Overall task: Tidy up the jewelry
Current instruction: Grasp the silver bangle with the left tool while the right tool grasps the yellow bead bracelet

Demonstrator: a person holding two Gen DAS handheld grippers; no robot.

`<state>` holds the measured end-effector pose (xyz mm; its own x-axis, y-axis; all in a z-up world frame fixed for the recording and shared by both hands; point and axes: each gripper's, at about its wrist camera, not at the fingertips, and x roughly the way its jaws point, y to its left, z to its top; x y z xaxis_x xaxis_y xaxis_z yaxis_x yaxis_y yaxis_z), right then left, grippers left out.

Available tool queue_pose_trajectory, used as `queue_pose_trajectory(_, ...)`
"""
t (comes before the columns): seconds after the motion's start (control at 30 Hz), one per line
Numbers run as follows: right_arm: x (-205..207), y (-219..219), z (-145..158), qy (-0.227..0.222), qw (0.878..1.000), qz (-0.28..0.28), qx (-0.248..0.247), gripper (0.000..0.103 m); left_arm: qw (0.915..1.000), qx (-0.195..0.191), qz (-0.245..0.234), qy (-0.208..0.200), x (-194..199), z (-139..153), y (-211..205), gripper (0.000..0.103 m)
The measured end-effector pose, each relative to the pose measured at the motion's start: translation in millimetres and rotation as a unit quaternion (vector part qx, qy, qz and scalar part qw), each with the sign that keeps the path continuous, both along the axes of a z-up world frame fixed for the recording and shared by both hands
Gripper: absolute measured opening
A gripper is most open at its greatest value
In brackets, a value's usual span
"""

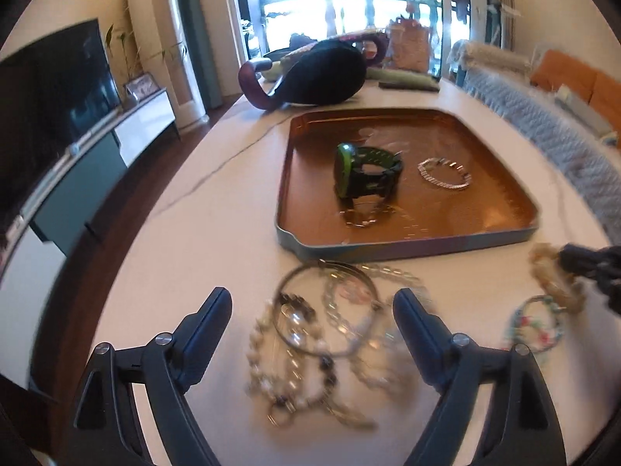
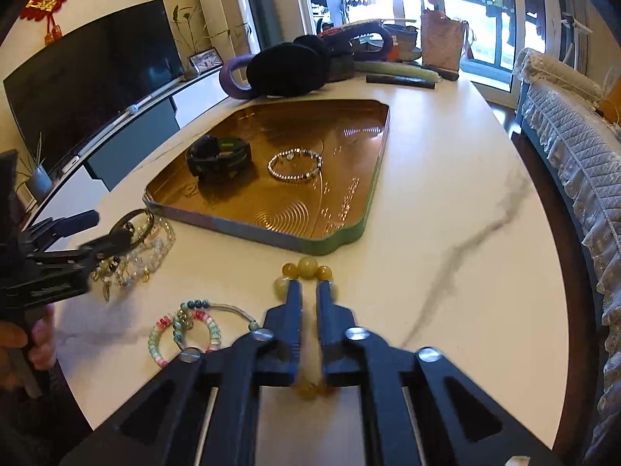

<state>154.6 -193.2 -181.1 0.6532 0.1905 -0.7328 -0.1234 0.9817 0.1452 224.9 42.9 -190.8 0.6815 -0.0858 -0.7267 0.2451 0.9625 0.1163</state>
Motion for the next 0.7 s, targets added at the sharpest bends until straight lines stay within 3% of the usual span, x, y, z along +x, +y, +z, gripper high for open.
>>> queue_pose_trajectory(0.13,3.1,1.7,-7.7,0.017,1.0,0.008,-0.004,0.006,0.9992,-0.027,-0.016,0.026,14.3,-8.0,4.7,0.083)
queue_pose_trajectory(0.23,3.0,-2.3,-8.6,0.02,1.0,0.006,0.007,0.006,0.9986,-0.027,-0.031,0.033,16.5,-11.2,2.9,0.063)
queue_pose_trajectory(0.33,2.5,-5.0,-4.7,0.014,1.0,0.004,0.015,0.012,0.9981,-0.04,-0.027,0.039,18.7,-12.5,6.5,0.063)
queue_pose_trajectory(0.4,2.0,-5.9,-3.0,0.01,1.0,0.002,0.016,0.02,0.9975,-0.054,-0.018,0.042,20.0,-12.6,11.5,0.063)
queue_pose_trajectory(0.47,2.1,-6.5,-2.4,0.008,1.0,0.001,0.015,0.046,0.9966,-0.068,-0.011,0.045,19.2,-11.7,15.8,0.063)
queue_pose_trajectory(0.57,1.9,-5.3,-1.4,0.003,1.0,-0.004,0.005,0.059,0.9952,-0.086,-0.006,0.047,13.5,-7.9,20.1,0.063)
queue_pose_trajectory(0.7,7.7,-2.3,-2.0,0.008,1.0,-0.009,-0.005,0.068,0.9957,-0.086,-0.01,0.033,-1.5,1.5,17.7,0.063)
